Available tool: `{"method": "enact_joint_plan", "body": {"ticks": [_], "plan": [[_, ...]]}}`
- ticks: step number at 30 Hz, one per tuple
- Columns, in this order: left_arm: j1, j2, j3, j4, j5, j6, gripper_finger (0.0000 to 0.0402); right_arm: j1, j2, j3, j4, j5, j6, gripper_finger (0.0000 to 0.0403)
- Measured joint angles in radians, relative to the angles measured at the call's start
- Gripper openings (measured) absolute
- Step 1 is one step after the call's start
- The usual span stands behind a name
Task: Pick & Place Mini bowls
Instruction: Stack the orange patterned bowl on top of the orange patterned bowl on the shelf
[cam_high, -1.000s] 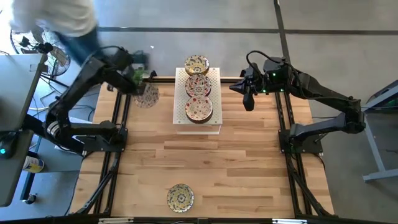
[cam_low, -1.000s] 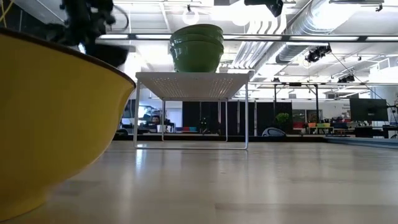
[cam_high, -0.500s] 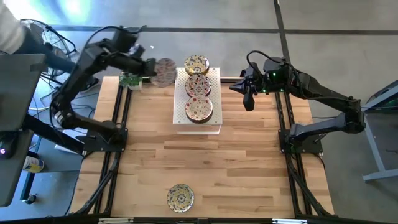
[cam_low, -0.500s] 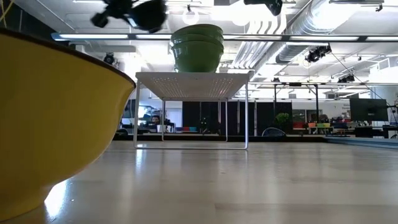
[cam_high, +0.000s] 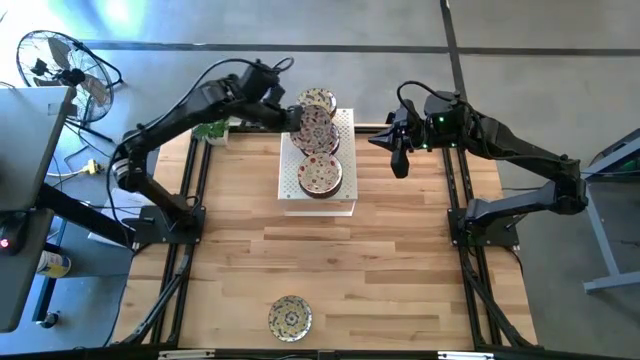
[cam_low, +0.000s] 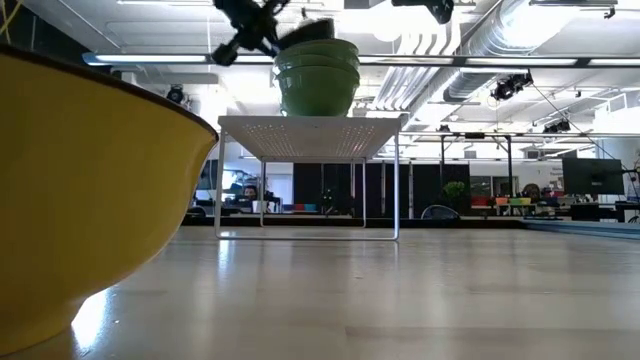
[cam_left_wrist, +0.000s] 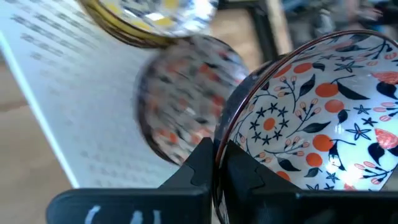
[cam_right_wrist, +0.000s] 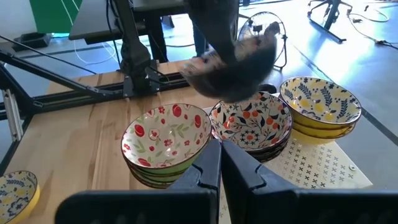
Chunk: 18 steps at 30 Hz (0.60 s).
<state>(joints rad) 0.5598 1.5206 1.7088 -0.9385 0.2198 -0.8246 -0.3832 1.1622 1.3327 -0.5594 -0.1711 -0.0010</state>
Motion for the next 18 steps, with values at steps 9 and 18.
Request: {"method": "enact_joint_plan", "body": {"ticks": [9, 18], "plan": [[-0.005, 0.077, 0.000, 0.025, -0.100, -0.034, 0.0008, 0.000, 0.000, 0.000, 0.001, 0.000, -0.006, 0.0001], [-0.016, 0.095, 0.000, 0.022, -0.161, -0.038, 0.0008, 0.000, 0.000, 0.000, 0.005, 0.000, -0.026, 0.0001]]}}
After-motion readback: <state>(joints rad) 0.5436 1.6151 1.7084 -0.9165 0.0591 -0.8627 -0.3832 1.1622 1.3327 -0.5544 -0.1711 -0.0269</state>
